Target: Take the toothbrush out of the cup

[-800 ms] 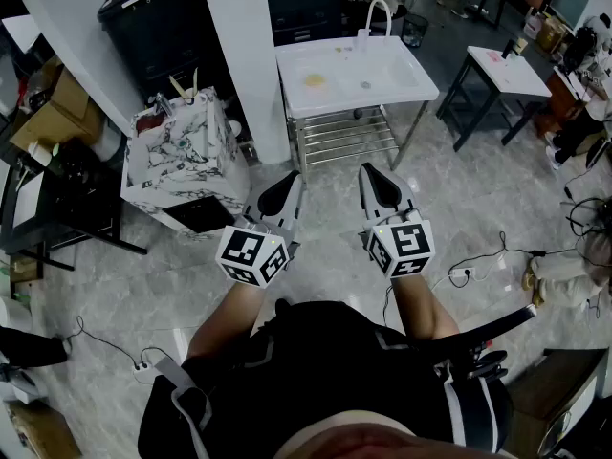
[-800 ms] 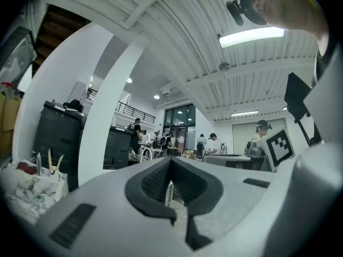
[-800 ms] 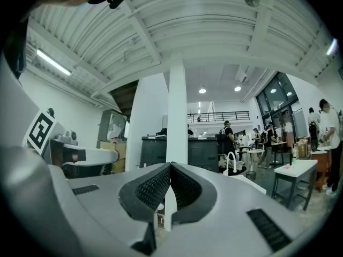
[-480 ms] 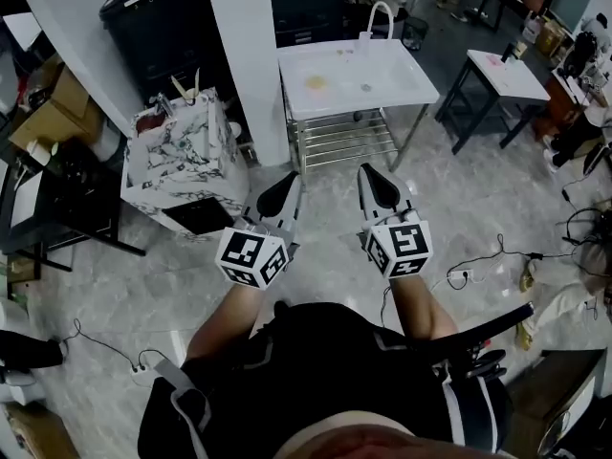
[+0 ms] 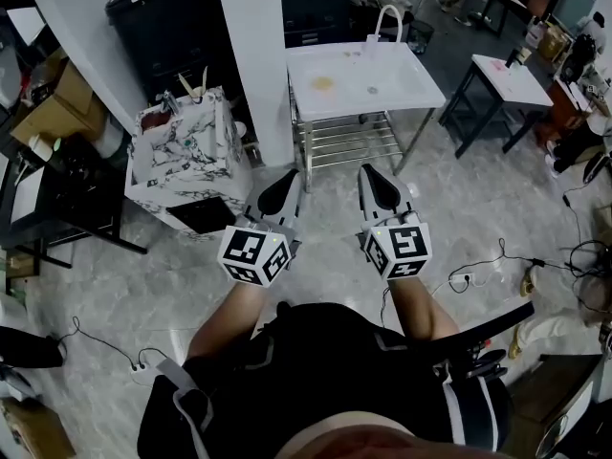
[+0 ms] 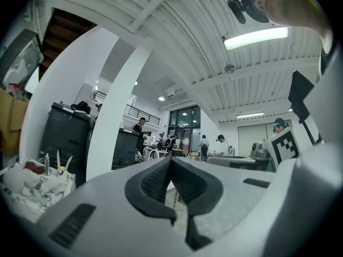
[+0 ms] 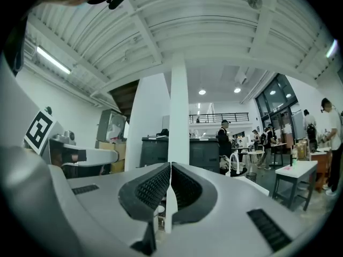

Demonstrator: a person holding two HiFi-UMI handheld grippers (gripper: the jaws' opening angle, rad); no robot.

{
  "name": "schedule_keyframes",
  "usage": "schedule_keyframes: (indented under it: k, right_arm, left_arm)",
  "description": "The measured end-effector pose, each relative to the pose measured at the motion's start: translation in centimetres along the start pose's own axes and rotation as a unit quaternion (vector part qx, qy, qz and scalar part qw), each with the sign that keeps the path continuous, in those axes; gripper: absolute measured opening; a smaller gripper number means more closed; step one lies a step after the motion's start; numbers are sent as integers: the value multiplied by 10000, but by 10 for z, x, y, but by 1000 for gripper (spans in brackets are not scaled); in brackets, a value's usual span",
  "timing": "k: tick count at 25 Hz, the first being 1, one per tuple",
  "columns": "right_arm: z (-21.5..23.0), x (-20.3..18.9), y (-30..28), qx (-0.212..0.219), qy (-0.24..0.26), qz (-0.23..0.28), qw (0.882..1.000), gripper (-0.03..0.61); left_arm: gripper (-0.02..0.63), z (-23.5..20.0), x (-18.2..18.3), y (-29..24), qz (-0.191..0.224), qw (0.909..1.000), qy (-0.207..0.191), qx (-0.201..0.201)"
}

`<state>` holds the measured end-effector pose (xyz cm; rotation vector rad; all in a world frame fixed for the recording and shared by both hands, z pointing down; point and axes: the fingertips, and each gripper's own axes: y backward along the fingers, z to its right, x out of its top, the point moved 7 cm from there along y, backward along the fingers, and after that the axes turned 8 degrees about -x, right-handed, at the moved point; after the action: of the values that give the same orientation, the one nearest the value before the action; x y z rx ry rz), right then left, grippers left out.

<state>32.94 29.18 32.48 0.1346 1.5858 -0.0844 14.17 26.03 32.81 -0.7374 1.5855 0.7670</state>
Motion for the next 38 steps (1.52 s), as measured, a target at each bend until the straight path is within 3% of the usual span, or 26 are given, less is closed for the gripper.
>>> schedule_keyframes:
  k: [22, 38]
  right_arm:
    - [-113, -4, -58, 391, 86, -90, 9992, 21]
    - [-157, -6, -101, 833, 101, -58, 9965, 21]
  left_arm:
    - [3, -100, 5, 77, 126, 9989, 223, 389]
    - [3, -141, 4, 107, 193, 9969, 254, 724]
